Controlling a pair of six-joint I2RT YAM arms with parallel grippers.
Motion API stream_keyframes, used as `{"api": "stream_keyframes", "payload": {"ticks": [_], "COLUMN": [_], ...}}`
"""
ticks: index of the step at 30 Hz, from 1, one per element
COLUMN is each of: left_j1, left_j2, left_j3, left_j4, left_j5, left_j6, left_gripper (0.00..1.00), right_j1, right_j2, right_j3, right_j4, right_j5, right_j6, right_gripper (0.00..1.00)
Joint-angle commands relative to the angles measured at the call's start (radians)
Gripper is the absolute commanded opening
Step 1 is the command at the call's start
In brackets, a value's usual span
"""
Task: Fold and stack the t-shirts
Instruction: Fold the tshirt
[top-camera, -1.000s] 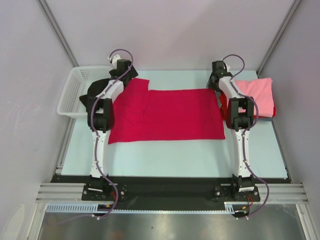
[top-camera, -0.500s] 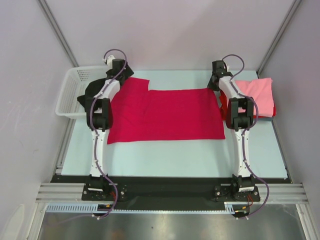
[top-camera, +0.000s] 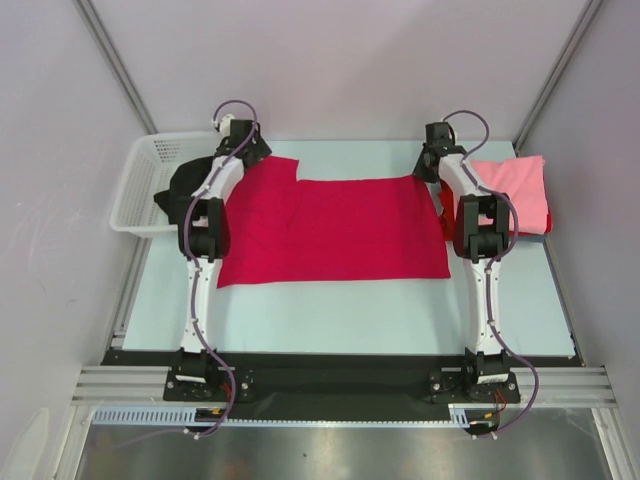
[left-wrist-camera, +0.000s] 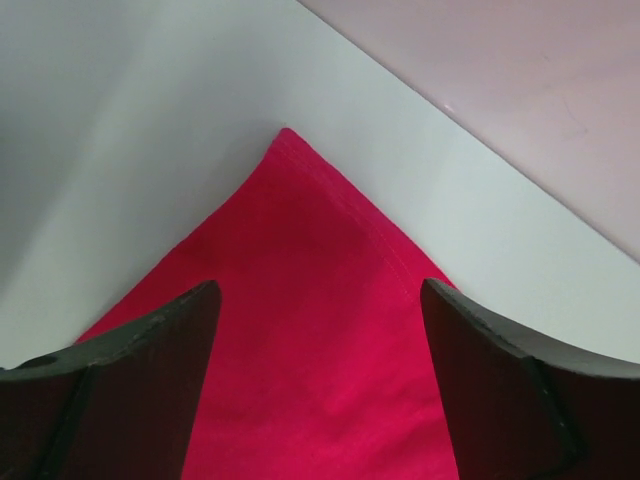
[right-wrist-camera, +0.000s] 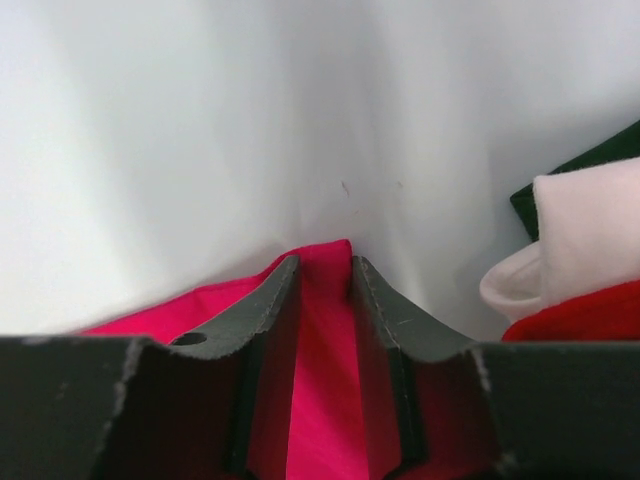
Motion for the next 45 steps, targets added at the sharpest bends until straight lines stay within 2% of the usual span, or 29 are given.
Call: {"api": "stream_keyframes", "payload": {"ticks": [1, 9, 12, 15, 20, 23, 29, 32, 38, 39, 41, 42, 44, 45], "left_j1": [0.002, -0.002, -0.008, -0.037, -0.004, 0.028, 0.001, -0.014, -0.027, -0.027, -0.03, -0.03, -0.03, -0.03], "left_j2": [0.005, -0.016, -0.036, -0.009, 0.037, 0.068, 0.051, 0.053, 0.051, 0.053, 0.05, 0.048, 0.042, 0.037], "left_j3": [0.107, 0.089, 0.081, 0.139, 0.176, 0.179, 0.155, 0.155, 0.161, 0.162, 0.162, 0.159, 0.153, 0.15], "left_j4": [-0.104, -0.262, -0.259, -0.259, -0.299, -0.343, -0.362, -0.38, -0.39, -0.39, -0.388, -0.387, -0.368, -0.361], "left_j5": [-0.006, -0.103, -0.107, -0.162, -0.043, 0.063, 0.022, 0.014, -0.003, -0.001, -0.004, -0.007, -0.006, -0.006], "left_j6": [0.069, 0.166, 0.165, 0.239, 0.176, 0.095, 0.104, 0.116, 0.127, 0.13, 0.133, 0.132, 0.139, 0.142], "left_gripper": [0.88, 0.88, 0.86, 0.87, 0.87, 0.8, 0.8, 0.76, 0.58, 0.51, 0.43, 0.31, 0.22, 0.12], "right_j1": [-0.01, -0.022, -0.021, -0.021, -0.021, -0.021, -0.021, -0.022, -0.024, -0.024, -0.025, -0.025, -0.025, -0.024], "right_j2": [-0.054, -0.085, -0.086, -0.091, -0.091, -0.092, -0.092, -0.095, -0.097, -0.097, -0.095, -0.097, -0.095, -0.095], "right_j3": [-0.033, -0.085, -0.088, -0.092, -0.088, -0.088, -0.092, -0.092, -0.093, -0.093, -0.093, -0.093, -0.095, -0.095], "right_j4": [-0.023, 0.007, 0.006, 0.006, 0.001, 0.001, 0.0, -0.003, -0.003, -0.002, 0.0, 0.0, 0.0, 0.001], "right_j5": [-0.06, -0.105, -0.105, -0.103, -0.105, -0.132, -0.145, -0.143, -0.146, -0.146, -0.149, -0.151, -0.152, -0.154], "right_j6": [0.02, 0.029, 0.028, 0.026, 0.02, 0.018, 0.018, 0.015, 0.017, 0.017, 0.018, 0.02, 0.018, 0.017], "right_gripper": [0.32, 0.33, 0.33, 0.33, 0.33, 0.33, 0.33, 0.33, 0.33, 0.33, 0.33, 0.33, 0.32, 0.31]}}
